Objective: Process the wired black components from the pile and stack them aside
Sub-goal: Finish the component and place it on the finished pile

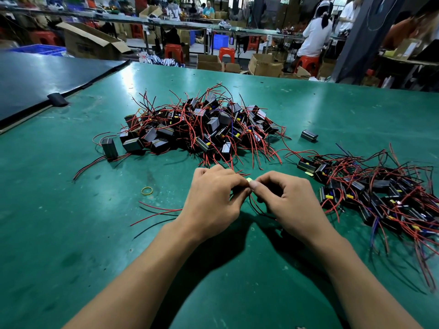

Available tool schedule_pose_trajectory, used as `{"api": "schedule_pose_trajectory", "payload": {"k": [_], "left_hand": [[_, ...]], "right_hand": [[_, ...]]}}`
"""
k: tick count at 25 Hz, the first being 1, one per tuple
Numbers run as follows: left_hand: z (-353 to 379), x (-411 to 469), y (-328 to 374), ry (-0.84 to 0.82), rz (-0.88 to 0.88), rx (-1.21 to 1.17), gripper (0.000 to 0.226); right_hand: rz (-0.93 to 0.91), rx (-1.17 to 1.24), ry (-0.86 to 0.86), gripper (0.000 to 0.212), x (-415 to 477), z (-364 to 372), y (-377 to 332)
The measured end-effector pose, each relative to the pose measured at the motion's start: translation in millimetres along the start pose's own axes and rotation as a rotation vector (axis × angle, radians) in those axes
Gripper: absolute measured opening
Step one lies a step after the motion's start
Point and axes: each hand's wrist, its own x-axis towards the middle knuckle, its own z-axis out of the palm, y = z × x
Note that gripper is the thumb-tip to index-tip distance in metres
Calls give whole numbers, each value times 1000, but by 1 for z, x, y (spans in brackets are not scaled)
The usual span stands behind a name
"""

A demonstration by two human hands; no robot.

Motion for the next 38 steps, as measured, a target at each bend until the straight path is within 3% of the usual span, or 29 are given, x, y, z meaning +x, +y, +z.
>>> {"api": "schedule_pose_trajectory", "payload": {"k": [5, 10, 13, 21, 25, 28, 31, 34, 38], "left_hand": [[2, -1, 0, 31, 24, 34, 17], [1, 1, 0, -14, -176, -314, 8], [0, 1, -1, -63, -232, -388, 8], [1, -4, 3, 39, 49, 74, 14], [3, -4, 5, 61, 117, 181, 17], [2, -3, 1, 47, 27, 43, 14], [2, -2, -8, 26, -60, -141, 7], [1, 0, -9, 23, -83, -228, 10], [1, 1, -11, 13, -93, -268, 15]], "right_hand": [[126, 15, -23, 27, 1, 3, 0], [134, 62, -31, 25, 0, 2, -3], [151, 71, -28, 25, 0, 2, -3], [341, 79, -57, 32, 3, 0, 2], [437, 237, -87, 30, 3, 4, 3], [320, 197, -95, 31, 3, -3, 4], [120, 188, -97, 13, 3, -13, 4], [-45, 63, -120, 25, 2, -14, 8], [-247, -32, -65, 22, 2, -12, 11]]}}
